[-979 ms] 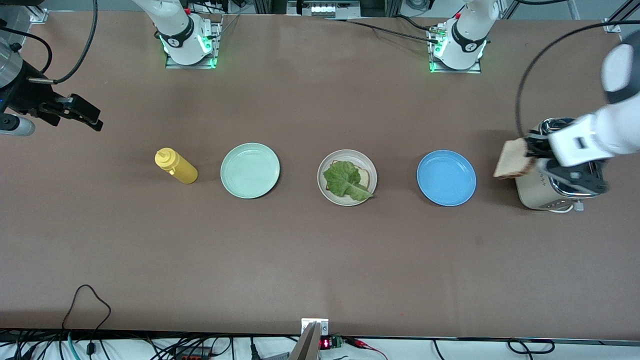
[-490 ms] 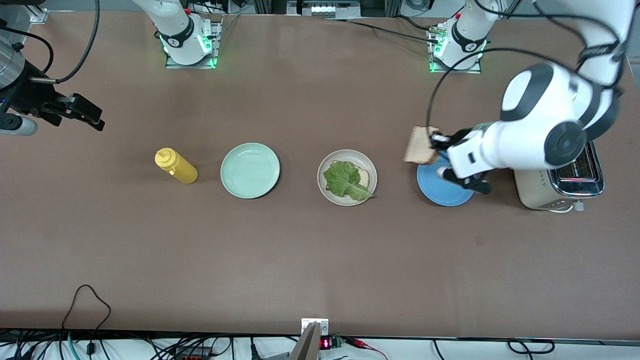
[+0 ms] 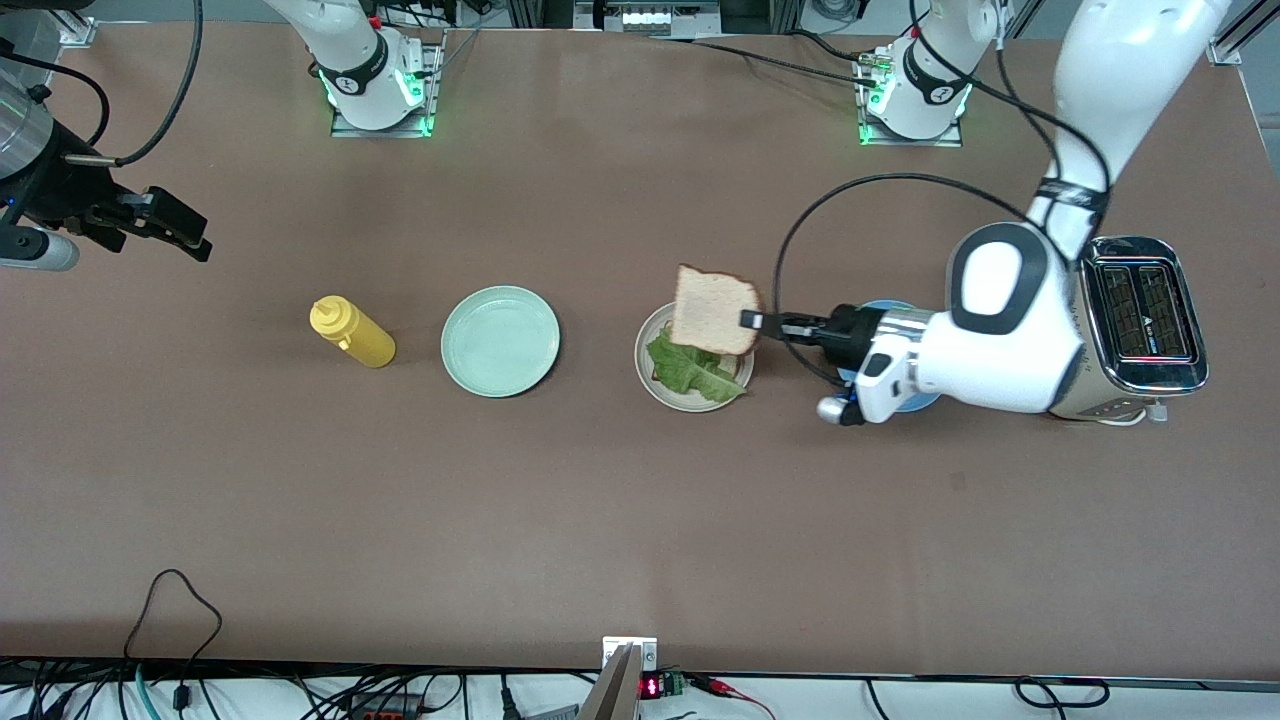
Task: Make sandwich in beige plate with both arms
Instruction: 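Lift the toast out and carry it to the beige plate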
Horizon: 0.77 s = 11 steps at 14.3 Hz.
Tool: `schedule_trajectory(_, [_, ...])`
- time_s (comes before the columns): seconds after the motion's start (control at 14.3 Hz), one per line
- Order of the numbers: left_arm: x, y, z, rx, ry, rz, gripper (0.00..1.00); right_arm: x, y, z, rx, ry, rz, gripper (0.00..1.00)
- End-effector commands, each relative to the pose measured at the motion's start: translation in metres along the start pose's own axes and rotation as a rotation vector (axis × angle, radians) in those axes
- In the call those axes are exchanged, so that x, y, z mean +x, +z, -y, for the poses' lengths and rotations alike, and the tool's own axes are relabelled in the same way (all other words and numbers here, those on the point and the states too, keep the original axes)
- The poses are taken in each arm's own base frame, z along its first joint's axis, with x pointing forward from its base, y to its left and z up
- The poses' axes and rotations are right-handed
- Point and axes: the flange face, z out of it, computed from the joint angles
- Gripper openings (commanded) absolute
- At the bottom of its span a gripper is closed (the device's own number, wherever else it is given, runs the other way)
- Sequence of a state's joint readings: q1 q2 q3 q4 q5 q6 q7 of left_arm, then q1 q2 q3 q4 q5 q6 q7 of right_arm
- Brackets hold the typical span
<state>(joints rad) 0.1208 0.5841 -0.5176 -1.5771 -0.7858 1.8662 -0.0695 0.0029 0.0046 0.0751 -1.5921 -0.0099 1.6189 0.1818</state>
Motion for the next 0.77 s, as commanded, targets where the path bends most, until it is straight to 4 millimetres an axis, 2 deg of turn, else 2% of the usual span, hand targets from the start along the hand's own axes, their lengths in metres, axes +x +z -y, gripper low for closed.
schedule_trajectory(0.0, [0.022,0.043,0.02,-0.037,0.159,0.0,0.0,0.001,-0.005,-0.001,0.002,-0.009,-0.008,1.0])
schedule_trajectory(0.21, [0.023,0.055,0.044,-0.034,0.25,-0.01,0.0,0.001,-0.005,-0.002,0.001,-0.009,-0.01,1.0])
schedule_trajectory(0.35, [0.026,0.064,0.075,-0.038,0.335,-0.016,0.0,0.001,-0.005,-0.001,0.002,-0.009,-0.01,1.0])
schedule_trajectory(0.49, [0.028,0.071,0.088,-0.071,0.37,-0.021,0.0,0.001,-0.005,-0.001,0.002,-0.009,-0.01,1.0])
schedule_trajectory(0.7, [0.04,0.076,0.113,-0.081,0.45,-0.052,0.0,0.001,-0.006,-0.001,0.003,-0.01,-0.011,1.0])
